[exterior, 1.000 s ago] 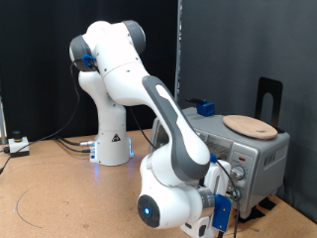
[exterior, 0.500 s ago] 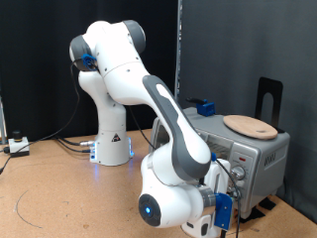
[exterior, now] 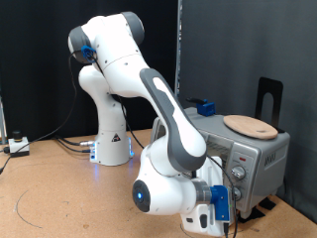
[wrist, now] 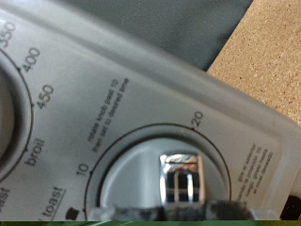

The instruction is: Make a piece of toast with the oven

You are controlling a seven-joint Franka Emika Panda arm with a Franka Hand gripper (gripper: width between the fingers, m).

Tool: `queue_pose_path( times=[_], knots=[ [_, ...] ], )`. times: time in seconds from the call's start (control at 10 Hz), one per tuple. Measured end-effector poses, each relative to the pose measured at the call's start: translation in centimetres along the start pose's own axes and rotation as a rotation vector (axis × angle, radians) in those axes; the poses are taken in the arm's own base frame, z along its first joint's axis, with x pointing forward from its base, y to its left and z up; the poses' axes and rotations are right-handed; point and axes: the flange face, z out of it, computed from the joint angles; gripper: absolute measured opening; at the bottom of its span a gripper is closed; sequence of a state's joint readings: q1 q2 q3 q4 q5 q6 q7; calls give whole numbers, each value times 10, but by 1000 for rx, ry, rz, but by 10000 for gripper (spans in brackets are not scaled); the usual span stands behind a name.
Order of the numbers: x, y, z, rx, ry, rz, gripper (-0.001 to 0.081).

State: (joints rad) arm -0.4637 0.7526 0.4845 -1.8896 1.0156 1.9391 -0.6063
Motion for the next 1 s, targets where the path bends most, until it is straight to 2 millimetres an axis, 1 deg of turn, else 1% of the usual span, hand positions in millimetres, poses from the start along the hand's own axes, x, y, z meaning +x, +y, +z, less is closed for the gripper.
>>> queue_pose_path(
  times=[0.7,1.0],
  knots=[
    [-2,3,0,19,26,-77,94],
    [-6,4,0,27,60,-142,94]
  ],
)
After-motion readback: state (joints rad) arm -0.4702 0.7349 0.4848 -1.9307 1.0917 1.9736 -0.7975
